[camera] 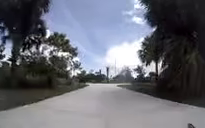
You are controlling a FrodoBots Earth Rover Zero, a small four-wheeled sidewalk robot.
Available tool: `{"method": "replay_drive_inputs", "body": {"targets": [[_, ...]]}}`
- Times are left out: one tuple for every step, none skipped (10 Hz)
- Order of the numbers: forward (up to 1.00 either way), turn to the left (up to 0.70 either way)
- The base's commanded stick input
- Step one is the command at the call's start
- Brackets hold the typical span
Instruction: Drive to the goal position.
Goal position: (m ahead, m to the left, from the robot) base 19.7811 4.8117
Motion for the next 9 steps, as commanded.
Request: {"method": "replay_drive_inputs", "body": {"targets": [[0.85, 0.00], [0.85, 0.00], [0.85, 0.00], [0.85, 0.00], [0.85, 0.00], [0.85, 0.00], [0.85, 0.00], [0.85, 0.00], [0.85, 0.00]]}}
